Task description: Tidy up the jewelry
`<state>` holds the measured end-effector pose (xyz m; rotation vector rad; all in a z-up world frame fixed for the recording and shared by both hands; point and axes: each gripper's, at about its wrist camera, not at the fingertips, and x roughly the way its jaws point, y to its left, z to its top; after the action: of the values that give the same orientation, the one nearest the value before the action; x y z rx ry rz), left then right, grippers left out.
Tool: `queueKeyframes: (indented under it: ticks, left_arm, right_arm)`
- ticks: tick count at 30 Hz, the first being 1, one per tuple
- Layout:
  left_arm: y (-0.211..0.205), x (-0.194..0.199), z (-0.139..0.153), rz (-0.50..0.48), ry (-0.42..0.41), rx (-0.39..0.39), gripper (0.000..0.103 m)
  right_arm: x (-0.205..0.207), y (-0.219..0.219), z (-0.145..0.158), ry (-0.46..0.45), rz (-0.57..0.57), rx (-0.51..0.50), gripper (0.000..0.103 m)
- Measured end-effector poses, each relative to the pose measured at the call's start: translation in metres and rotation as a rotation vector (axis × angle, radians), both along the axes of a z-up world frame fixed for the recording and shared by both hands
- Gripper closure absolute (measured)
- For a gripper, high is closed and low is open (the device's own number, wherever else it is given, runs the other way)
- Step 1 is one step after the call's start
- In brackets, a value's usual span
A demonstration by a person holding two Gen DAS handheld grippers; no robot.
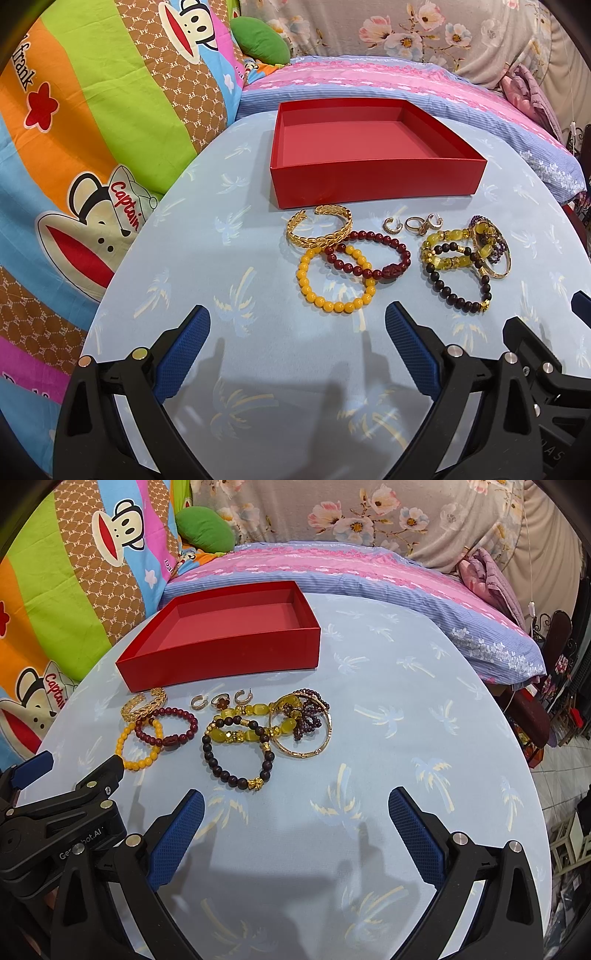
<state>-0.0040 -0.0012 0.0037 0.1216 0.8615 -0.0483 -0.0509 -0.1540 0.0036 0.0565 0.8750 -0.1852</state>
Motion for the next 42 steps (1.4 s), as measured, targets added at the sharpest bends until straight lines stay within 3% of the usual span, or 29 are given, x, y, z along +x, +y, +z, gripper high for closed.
queueKeyframes:
  ticks: [27,42]
  left_arm:
    - [0.0,0.0,0.0,-0.001,0.0,-0.001,0.012]
    - [0.02,0.04,0.0,0.042,0.054,-0.144,0.01]
  right_arm:
    - [0.0,-0.001,0.0,-0.001,0.001,0.002,0.007]
    - [0.015,-0.017,-0.006,0.015,-0.025,0.013,0.007]
